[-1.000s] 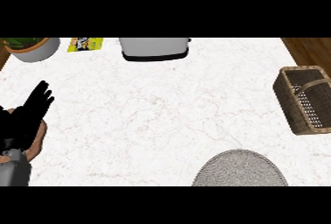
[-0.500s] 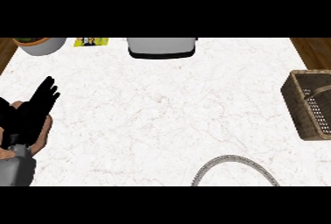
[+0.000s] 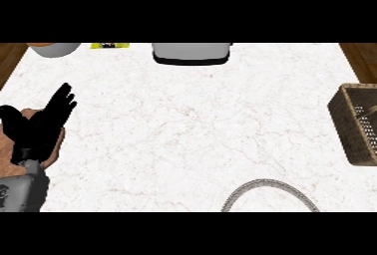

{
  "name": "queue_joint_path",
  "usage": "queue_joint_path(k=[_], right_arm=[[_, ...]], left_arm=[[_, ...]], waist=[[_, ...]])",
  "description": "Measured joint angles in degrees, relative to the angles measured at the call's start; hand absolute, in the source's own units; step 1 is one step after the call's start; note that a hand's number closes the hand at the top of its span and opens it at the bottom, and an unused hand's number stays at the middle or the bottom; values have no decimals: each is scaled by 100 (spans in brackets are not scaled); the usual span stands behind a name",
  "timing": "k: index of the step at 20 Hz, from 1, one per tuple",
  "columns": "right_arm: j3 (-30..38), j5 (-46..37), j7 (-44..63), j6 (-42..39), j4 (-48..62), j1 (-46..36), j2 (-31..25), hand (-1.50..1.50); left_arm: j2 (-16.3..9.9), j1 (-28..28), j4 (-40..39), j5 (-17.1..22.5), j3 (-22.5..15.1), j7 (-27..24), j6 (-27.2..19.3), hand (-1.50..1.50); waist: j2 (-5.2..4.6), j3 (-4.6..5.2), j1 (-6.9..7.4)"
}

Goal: Pick the cupcake from the placemat and place it in the basket

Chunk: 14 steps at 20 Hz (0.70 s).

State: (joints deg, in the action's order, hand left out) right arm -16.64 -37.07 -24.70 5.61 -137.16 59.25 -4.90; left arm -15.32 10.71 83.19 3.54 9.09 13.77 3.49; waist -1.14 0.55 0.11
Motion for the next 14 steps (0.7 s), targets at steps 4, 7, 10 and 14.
queue_joint_path(k=[4, 7, 10, 14], right_arm=[[489, 71, 473, 174, 18, -473, 49, 150], [958, 133, 873, 176, 41, -918, -71, 150], [1460, 209, 1347, 50, 72, -1506, -299, 150], [2206, 323, 2048, -260, 136, -2429, -768, 150]], left_arm=[[15, 68, -16, -29, -49, 12, 4, 0], [-10, 137, -35, -14, -42, 40, 29, 0], [9, 153, -75, 0, -55, 37, 52, 0], [20, 234, -111, -27, -88, 79, 44, 0]], waist=[[-21, 0, 84], [-27, -3, 143], [-18, -11, 192], [0, -18, 218]])
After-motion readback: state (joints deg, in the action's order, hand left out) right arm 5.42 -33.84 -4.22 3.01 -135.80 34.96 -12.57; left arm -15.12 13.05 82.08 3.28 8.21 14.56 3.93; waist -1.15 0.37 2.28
